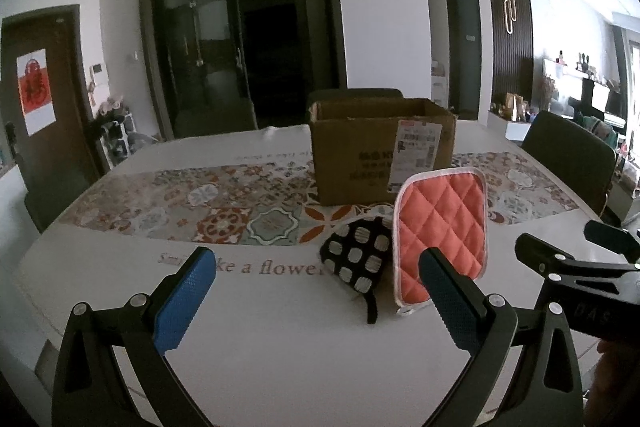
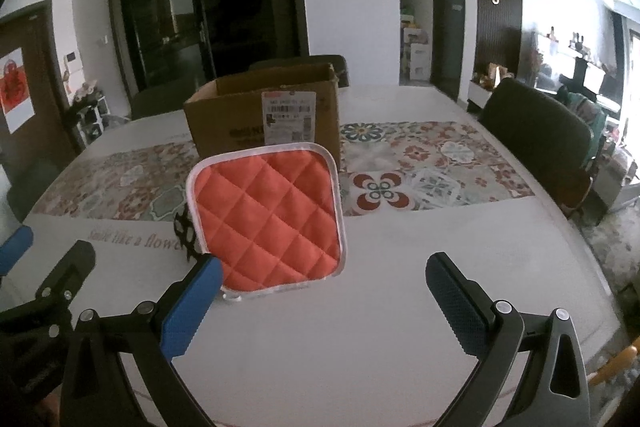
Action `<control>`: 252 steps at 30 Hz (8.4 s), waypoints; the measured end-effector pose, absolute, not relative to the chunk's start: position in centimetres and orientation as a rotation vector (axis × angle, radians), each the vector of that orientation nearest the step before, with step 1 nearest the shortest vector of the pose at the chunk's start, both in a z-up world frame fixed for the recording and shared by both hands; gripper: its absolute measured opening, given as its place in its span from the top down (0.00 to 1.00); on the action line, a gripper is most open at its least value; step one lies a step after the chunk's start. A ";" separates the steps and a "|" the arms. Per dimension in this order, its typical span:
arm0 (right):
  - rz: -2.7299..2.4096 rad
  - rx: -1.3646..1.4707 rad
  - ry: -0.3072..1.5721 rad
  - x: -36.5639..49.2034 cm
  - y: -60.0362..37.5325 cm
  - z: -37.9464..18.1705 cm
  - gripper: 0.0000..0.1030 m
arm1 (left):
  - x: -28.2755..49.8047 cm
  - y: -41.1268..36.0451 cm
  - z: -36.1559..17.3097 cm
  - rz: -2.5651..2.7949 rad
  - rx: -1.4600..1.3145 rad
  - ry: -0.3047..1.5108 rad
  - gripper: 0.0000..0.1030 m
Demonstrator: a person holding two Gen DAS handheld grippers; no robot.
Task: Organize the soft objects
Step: 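Move the right gripper to the orange quilted pot holder and grasp its edge, then grasp the black polka-dot mitt with the left gripper while the right gripper holds the orange pot holder, then lift both held items and carry them toward the cardboard box, then lower the orange pot holder into the box and open the right gripper while the left gripper holds the mitt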
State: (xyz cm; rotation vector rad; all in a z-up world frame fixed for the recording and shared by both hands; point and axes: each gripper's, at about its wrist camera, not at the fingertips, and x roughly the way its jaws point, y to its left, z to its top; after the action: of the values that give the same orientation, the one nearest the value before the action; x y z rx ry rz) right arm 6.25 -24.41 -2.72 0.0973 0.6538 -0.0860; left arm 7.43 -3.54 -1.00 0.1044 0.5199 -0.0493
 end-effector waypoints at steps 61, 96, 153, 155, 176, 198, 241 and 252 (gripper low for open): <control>-0.160 0.030 0.667 14.8 -17.5 -7.3 0.90 | 16.3 1.3 -7.8 -0.066 0.021 0.739 0.00; -0.142 0.174 0.711 14.4 -23.8 -9.8 0.95 | 19.5 -5.9 -11.6 -0.131 0.135 0.838 0.21; -0.138 0.162 0.601 12.6 -22.9 -6.3 0.95 | 18.7 -5.0 -11.0 -0.301 0.046 0.826 0.63; -0.137 0.166 0.604 12.6 -22.9 -6.4 0.95 | 18.7 -5.3 -11.2 -0.317 0.055 0.835 0.75; -0.129 0.169 0.568 11.8 -22.7 -5.4 0.95 | 16.4 -3.5 -6.1 -0.357 -0.042 0.678 0.87; -0.019 0.137 0.388 12.6 -22.3 2.6 0.95 | 18.2 -4.1 2.0 -0.395 -0.063 0.518 0.88; 0.249 0.056 0.352 31.6 -22.8 11.9 0.95 | 35.4 -5.3 7.8 -0.294 -0.044 0.547 0.98; 0.356 -0.028 0.442 36.3 -21.4 9.2 0.95 | 37.6 -5.1 5.4 -0.249 -0.025 0.581 0.98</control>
State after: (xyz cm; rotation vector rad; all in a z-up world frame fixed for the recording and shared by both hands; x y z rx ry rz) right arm 36.30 -21.35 9.24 -0.0277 0.4424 0.3555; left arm 37.56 -5.11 5.38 -0.0252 0.5814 -0.2489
